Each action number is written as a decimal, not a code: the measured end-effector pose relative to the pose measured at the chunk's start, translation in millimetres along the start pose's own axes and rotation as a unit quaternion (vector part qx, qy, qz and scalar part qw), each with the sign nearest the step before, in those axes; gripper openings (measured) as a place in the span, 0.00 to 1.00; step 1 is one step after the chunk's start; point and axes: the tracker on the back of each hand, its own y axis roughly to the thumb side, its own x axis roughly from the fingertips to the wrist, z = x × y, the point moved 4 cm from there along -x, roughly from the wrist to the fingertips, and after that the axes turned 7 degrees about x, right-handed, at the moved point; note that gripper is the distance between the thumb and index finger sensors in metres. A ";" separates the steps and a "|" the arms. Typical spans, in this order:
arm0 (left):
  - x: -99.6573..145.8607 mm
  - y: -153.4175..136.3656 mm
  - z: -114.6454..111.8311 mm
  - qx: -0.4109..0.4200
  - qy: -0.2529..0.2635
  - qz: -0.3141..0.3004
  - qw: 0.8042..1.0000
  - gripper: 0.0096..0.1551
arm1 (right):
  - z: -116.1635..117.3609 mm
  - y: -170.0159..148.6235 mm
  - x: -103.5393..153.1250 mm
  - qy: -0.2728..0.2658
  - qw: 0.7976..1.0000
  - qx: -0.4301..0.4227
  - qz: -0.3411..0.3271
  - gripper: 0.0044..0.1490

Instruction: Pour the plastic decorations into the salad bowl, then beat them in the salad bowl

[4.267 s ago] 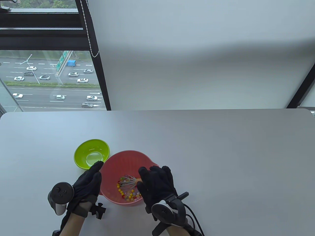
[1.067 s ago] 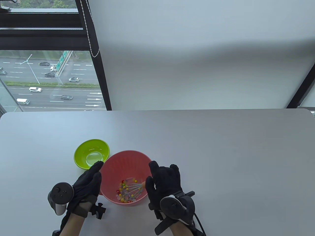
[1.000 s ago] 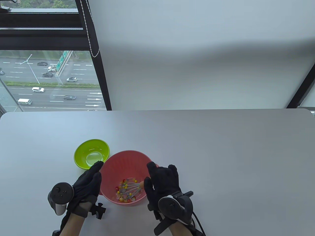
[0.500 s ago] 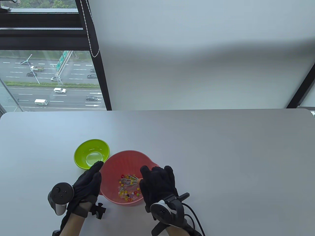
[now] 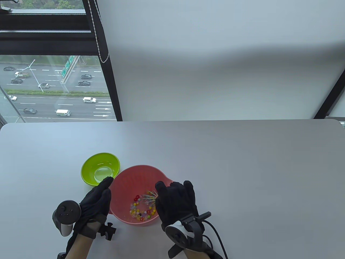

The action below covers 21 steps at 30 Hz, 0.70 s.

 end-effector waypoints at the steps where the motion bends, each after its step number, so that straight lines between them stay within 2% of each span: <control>1: 0.0 0.1 0.0 0.000 0.000 0.000 1.000 0.33 | -1.5 -1.0 -0.5 -0.001 1.000 -0.006 0.004 0.38; 10: 0.0 0.3 0.0 -0.002 0.000 -0.001 1.000 0.33 | -6.9 -9.6 -3.6 0.007 0.998 -0.045 0.035 0.37; 14: 0.1 0.2 -0.1 -0.002 0.000 -0.001 1.000 0.33 | 0.0 -6.0 -2.5 0.028 0.997 -0.068 0.032 0.37; 21: 0.1 0.4 0.1 -0.003 0.000 -0.001 1.000 0.33 | 8.8 4.8 0.9 0.041 0.998 -0.042 0.010 0.38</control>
